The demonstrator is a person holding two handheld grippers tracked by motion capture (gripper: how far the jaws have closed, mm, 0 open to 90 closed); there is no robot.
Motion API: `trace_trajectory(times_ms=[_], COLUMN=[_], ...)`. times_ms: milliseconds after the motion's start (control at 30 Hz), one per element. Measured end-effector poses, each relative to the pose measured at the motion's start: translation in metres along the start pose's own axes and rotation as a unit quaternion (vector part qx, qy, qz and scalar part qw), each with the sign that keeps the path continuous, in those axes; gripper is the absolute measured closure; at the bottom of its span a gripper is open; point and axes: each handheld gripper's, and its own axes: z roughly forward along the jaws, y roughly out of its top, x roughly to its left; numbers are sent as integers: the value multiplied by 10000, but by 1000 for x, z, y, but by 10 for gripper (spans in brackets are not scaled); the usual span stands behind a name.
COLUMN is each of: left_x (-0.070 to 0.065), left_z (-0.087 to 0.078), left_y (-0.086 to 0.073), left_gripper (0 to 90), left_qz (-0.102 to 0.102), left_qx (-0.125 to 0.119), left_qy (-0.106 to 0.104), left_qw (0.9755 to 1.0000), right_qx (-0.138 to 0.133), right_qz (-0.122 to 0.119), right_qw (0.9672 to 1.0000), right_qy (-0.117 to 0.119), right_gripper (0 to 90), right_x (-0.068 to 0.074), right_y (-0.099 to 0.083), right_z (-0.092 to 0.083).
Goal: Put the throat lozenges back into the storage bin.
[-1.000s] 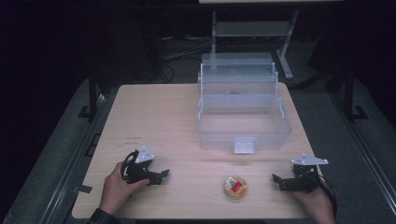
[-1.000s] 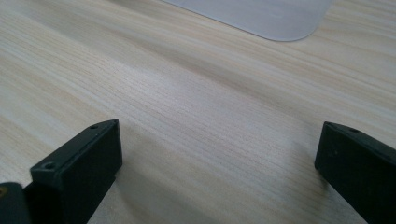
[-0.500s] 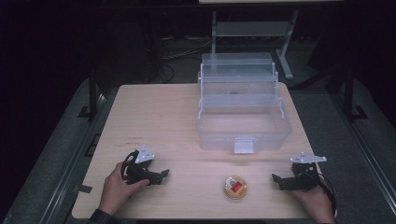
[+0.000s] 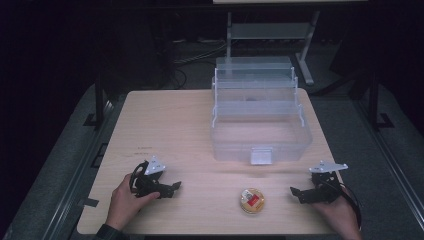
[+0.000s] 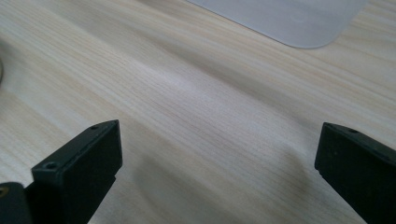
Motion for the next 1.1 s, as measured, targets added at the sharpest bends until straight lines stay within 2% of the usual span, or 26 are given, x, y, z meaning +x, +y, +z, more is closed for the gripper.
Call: trace_trajectory(times_ms=[433,1100], left_x=[0,0], left_z=[0,0], left_y=[0,0], left_gripper=[110,109], left_qz=[-1,-1], left_qx=[0,0], left_qy=[0,1], left_qw=[10000,10000], right_qx=[89,86], right_qz=[-145,-314], right_qw=[9998,9988], right_qy=[136,354], right_gripper=[4,4], right_x=[5,15], right_y=[9,20], right_z=[-6,-15])
